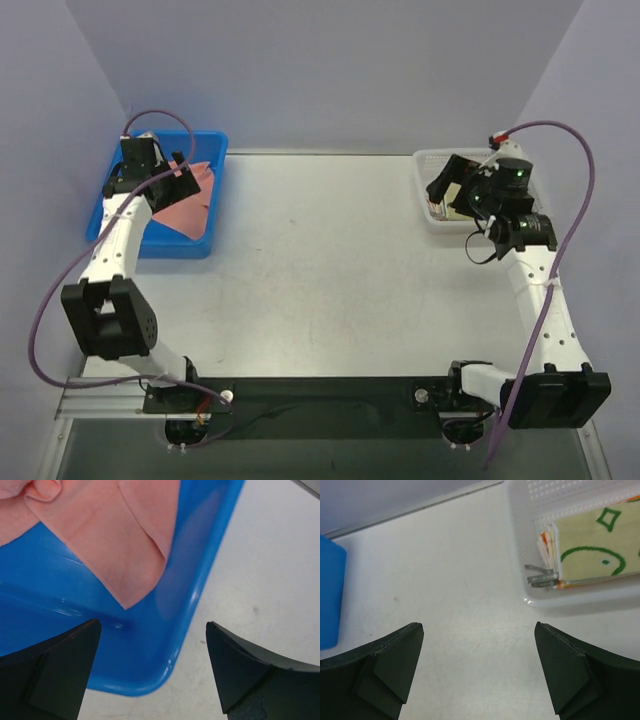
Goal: Fold and stack the towels
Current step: Grab crumpled towel
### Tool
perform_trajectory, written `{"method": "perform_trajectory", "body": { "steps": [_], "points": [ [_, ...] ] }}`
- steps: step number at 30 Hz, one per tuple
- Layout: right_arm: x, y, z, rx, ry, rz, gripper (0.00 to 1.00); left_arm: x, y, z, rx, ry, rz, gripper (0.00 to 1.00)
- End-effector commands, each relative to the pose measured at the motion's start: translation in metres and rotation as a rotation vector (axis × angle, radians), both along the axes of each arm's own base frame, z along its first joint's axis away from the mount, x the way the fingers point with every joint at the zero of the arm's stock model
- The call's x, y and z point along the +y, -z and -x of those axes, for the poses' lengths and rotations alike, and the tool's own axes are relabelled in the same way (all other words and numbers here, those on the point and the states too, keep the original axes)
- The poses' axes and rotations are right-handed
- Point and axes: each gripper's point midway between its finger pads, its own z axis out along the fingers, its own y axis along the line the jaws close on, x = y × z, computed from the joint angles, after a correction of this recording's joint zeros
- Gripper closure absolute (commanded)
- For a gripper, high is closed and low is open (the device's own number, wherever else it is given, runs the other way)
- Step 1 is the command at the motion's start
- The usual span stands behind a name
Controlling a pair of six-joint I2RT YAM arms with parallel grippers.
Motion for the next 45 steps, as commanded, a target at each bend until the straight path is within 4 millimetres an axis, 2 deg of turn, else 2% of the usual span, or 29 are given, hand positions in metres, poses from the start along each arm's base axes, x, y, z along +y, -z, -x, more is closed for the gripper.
{"method": "perform_trajectory", "body": {
  "steps": [1,2,3,4,5,6,7,10,15,16,17,19,20,21,23,25,26,29,30,31,33,34,37,38,40,41,43,44,45],
  "points": [
    [0.035,0.035,0.026,0.036,-0.083,-0.024,0.0,0.047,-0.002,-0.039,-0.043,-0.159,0.0,0.02],
    [0.044,0.043,0.031,0.04,-0.093,-0.049,0.0,0.054,0.002,-0.046,-0.044,-0.185,0.002,0.03],
    [0.057,0.048,0.036,0.037,-0.123,-0.064,0.0,0.064,0.02,-0.054,-0.015,-0.219,-0.003,0.03],
    [0.068,0.06,0.042,0.036,-0.162,-0.081,0.0,0.079,0.017,-0.063,-0.042,-0.261,-0.002,0.02],
    [0.075,0.065,0.045,0.038,-0.181,-0.093,0.0,0.087,0.023,-0.069,-0.037,-0.286,-0.007,0.03],
    [0.081,0.07,0.047,0.044,-0.196,-0.097,0.0,0.098,0.04,-0.074,-0.009,-0.322,-0.022,0.02],
    [0.094,0.077,0.052,0.057,-0.239,-0.1,0.0,0.108,0.042,-0.081,-0.025,-0.361,-0.017,0.03],
    [0.109,0.102,0.063,0.122,-0.298,-0.095,0.0,0.127,0.054,-0.1,-0.072,-0.418,-0.003,0.03],
    [0.117,0.126,0.074,0.181,-0.331,-0.085,0.0,0.157,0.086,-0.118,-0.1,-0.526,-0.008,0.03],
    [0.118,0.129,0.075,0.186,-0.334,-0.08,0.0,0.16,0.092,-0.121,-0.097,-0.542,0.004,0.02],
    [0.118,0.13,0.076,0.188,-0.336,-0.077,0.0,0.165,0.108,-0.123,-0.073,-0.557,0.007,0.03],
    [0.118,0.133,0.078,0.194,-0.343,-0.071,0.0,0.168,0.113,-0.132,-0.076,-0.565,0.02,0.03],
    [0.117,0.134,0.077,0.193,-0.342,-0.069,0.0,0.171,0.128,-0.133,-0.051,-0.572,0.026,0.03],
    [0.118,0.136,0.078,0.199,-0.344,-0.066,0.0,0.173,0.127,-0.138,-0.055,-0.576,0.029,0.02],
    [0.118,0.138,0.079,0.204,-0.349,-0.062,0.0,0.176,0.146,-0.141,-0.024,-0.583,0.028,0.03],
    [0.118,0.141,0.08,0.214,-0.351,-0.063,0.0,0.18,0.153,-0.143,-0.013,-0.595,0.038,0.07],
    [0.118,0.143,0.081,0.22,-0.35,-0.061,0.0,0.178,0.166,-0.143,0.01,-0.59,0.054,0.11],
    [0.117,0.148,0.082,0.236,-0.346,-0.061,0.0,0.177,0.179,-0.145,0.029,-0.577,0.085,0.43],
    [0.117,0.148,0.082,0.238,-0.345,-0.059,0.0,0.176,0.18,-0.146,0.031,-0.566,0.087,0.68],
    [0.117,0.149,0.082,0.242,-0.345,-0.061,0.0,0.174,0.18,-0.149,0.029,-0.548,0.098,0.81],
    [0.117,0.149,0.082,0.242,-0.343,-0.06,0.0,0.172,0.176,-0.152,0.022,-0.52,0.1,0.99],
    [0.116,0.148,0.082,0.241,-0.343,-0.058,0.0,0.171,0.173,-0.154,0.015,-0.507,0.103,1.0],
    [0.115,0.147,0.084,0.236,-0.339,-0.054,0.0,0.167,0.144,-0.162,-0.047,-0.464,0.115,1.0],
    [0.114,0.146,0.085,0.234,-0.337,-0.055,0.0,0.164,0.122,-0.166,-0.09,-0.448,0.12,1.0],
    [0.114,0.143,0.085,0.223,-0.335,-0.058,0.0,0.163,0.094,-0.17,-0.15,-0.435,0.129,1.0],
    [0.114,0.142,0.086,0.223,-0.338,-0.059,0.0,0.158,0.067,-0.171,-0.198,-0.421,0.139,1.0],
    [0.114,0.138,0.088,0.212,-0.338,-0.061,0.0,0.152,0.031,-0.175,-0.276,-0.403,0.152,1.0],
    [0.114,0.136,0.088,0.21,-0.338,-0.064,0.0,0.147,0.004,-0.173,-0.323,-0.391,0.153,1.0],
    [0.114,0.134,0.09,0.203,-0.339,-0.067,0.0,0.144,-0.016,-0.174,-0.361,-0.385,0.158,1.0]
  ]
}}
